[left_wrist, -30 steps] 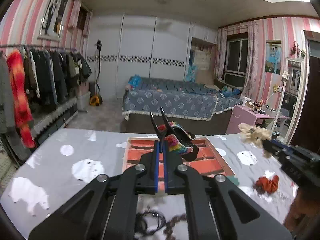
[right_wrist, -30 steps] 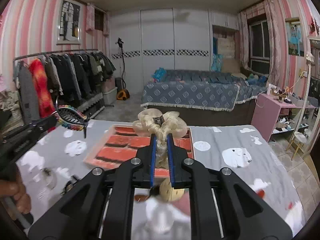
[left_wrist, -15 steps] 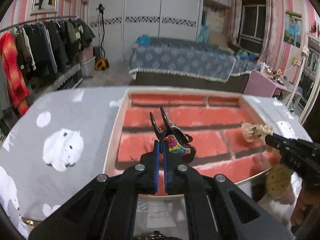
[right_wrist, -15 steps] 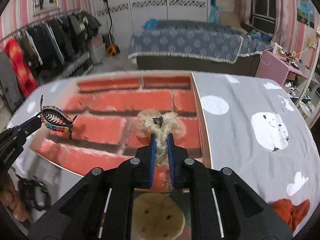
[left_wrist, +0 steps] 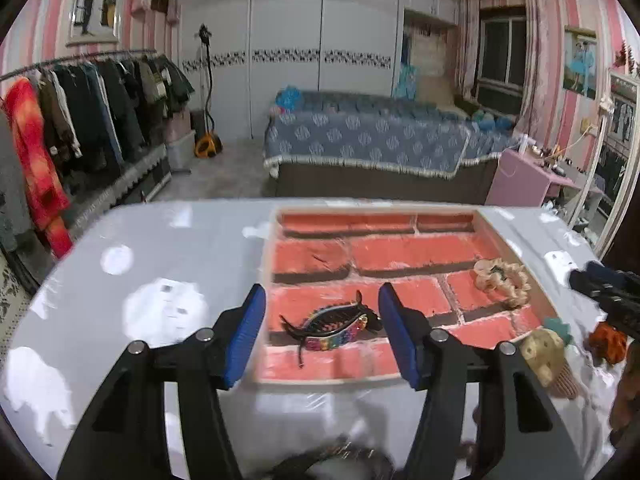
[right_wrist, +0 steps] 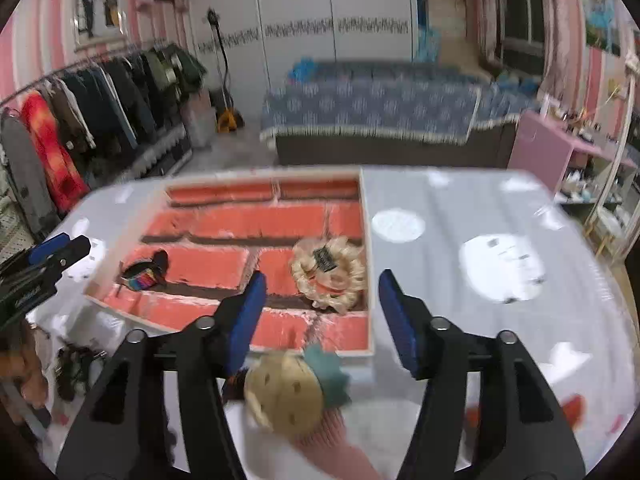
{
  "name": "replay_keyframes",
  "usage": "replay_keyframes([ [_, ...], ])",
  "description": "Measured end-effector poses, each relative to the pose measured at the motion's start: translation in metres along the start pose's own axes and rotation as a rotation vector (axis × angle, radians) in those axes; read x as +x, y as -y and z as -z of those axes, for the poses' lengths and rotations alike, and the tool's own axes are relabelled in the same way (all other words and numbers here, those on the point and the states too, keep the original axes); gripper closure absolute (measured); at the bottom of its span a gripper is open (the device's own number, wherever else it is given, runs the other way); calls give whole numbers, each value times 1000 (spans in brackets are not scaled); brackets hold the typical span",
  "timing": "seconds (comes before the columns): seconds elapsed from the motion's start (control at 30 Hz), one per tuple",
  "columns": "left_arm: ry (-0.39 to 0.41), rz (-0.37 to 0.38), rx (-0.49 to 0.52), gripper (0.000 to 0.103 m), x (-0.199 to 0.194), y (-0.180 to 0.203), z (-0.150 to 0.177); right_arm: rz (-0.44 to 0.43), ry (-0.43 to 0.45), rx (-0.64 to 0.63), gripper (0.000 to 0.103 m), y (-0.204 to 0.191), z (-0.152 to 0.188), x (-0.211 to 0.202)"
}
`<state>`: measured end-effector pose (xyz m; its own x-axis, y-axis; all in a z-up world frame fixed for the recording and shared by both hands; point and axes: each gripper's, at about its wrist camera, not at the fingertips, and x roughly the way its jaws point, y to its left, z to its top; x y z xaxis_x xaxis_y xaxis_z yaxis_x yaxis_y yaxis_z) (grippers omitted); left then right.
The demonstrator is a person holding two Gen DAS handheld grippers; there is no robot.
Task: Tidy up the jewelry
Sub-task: 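Open both tools to drop the clip and scrunchie into the tray, then move both tools back toward the remaining jewelry on the sheet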
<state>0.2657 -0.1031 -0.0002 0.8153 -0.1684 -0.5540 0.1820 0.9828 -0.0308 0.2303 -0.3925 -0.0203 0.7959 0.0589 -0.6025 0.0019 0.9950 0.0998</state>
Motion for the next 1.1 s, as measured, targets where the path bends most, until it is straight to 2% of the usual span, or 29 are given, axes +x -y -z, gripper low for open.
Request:
replay_keyframes([
  [0.07,45,-15,1,38,-29,-12,4,9,58,4,34,5,10,-34],
  [0.2,118,-43,-4,34,-86,-39,32,13,119,3,26,12,44,-88],
  [0.37,143,-83,-55,31,-129,-55,89,24,156,45,25,12,107,-130],
  [0.5,184,-117,-39,31,-150,-47,129,46,209,30,25,-1,135,-151],
  [0.63,185,-105,-13,31,-157,-37,145,57,236,-33,20,-16,152,-157],
  [0.73,170,-100,-9,30,-155,-36,146,63,223,-24,20,-15,162,-155],
  [0.9,118,-95,3,29,-144,-34,148,71,223,-32,20,-18,162,-153],
  [1.1,114,-95,32,27,-143,-29,150,90,219,-70,16,-25,163,-151],
])
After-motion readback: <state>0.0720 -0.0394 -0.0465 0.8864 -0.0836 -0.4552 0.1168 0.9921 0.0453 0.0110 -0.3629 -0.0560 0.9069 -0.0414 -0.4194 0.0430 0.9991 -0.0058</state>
